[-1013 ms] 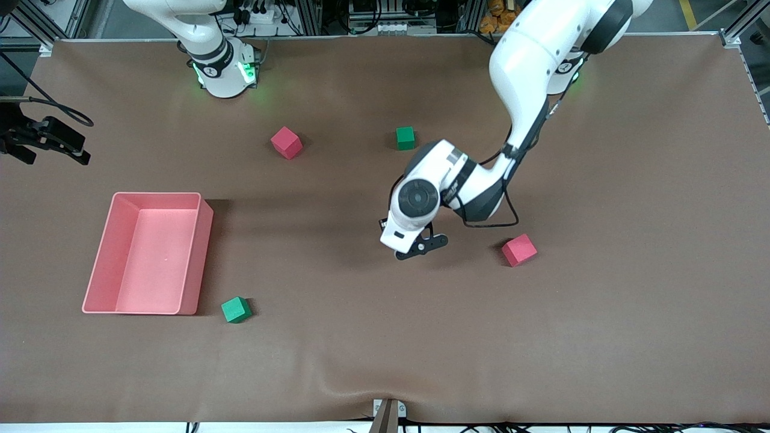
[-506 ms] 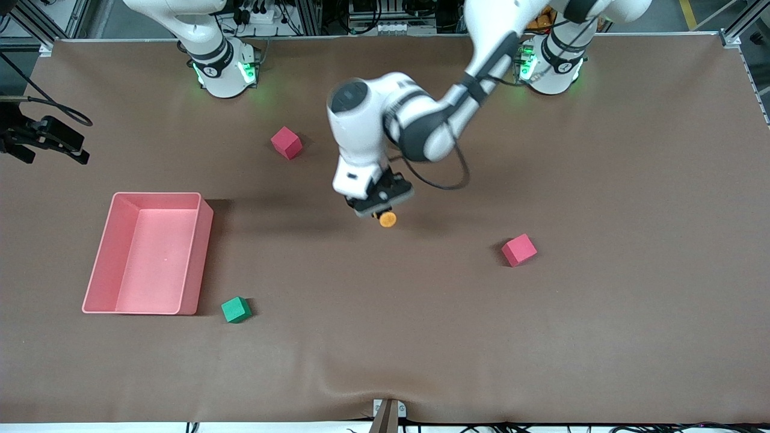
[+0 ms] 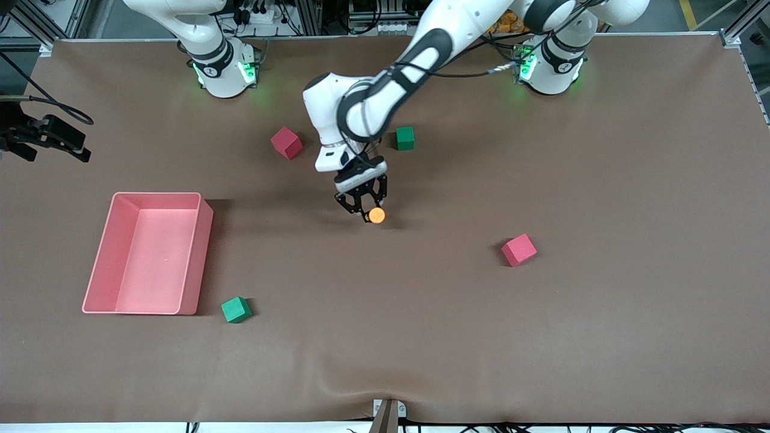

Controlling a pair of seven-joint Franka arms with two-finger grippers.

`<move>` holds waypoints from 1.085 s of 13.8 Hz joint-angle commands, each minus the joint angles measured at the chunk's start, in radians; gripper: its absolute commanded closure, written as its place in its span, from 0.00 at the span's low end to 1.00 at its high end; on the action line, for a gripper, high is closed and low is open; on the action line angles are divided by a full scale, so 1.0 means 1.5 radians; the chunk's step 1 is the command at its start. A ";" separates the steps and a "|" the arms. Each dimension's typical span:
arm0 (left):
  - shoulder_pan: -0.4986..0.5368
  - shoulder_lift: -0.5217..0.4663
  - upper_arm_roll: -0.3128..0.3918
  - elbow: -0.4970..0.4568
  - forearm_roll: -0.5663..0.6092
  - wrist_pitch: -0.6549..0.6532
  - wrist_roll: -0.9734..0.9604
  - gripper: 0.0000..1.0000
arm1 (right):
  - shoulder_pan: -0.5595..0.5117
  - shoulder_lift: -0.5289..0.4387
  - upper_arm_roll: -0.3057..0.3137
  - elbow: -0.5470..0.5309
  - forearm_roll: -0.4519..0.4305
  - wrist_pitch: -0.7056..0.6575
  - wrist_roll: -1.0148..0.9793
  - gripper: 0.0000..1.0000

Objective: Place and upright button with both arms
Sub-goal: 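Lift the button with the left gripper and turn it cap up, then set the button upright on the table and open the left gripper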

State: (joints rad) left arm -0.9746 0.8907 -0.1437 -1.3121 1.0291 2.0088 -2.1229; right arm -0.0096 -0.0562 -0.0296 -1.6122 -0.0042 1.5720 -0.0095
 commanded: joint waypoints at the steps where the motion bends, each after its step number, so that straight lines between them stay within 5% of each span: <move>1: -0.034 0.014 0.011 -0.001 0.105 -0.012 -0.100 1.00 | -0.012 -0.007 0.009 0.002 -0.009 -0.007 -0.005 0.00; 9: -0.099 0.089 0.011 -0.032 0.230 -0.107 -0.178 1.00 | -0.011 -0.007 0.009 0.002 -0.009 -0.006 -0.006 0.00; 15: -0.109 0.111 0.011 -0.036 0.234 -0.116 -0.187 1.00 | -0.012 -0.007 0.009 0.002 -0.009 -0.008 -0.006 0.00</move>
State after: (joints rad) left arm -1.1228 1.0420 -0.1377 -1.3732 1.3631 1.8516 -2.3929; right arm -0.0097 -0.0562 -0.0297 -1.6118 -0.0042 1.5717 -0.0095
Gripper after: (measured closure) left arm 0.581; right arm 0.000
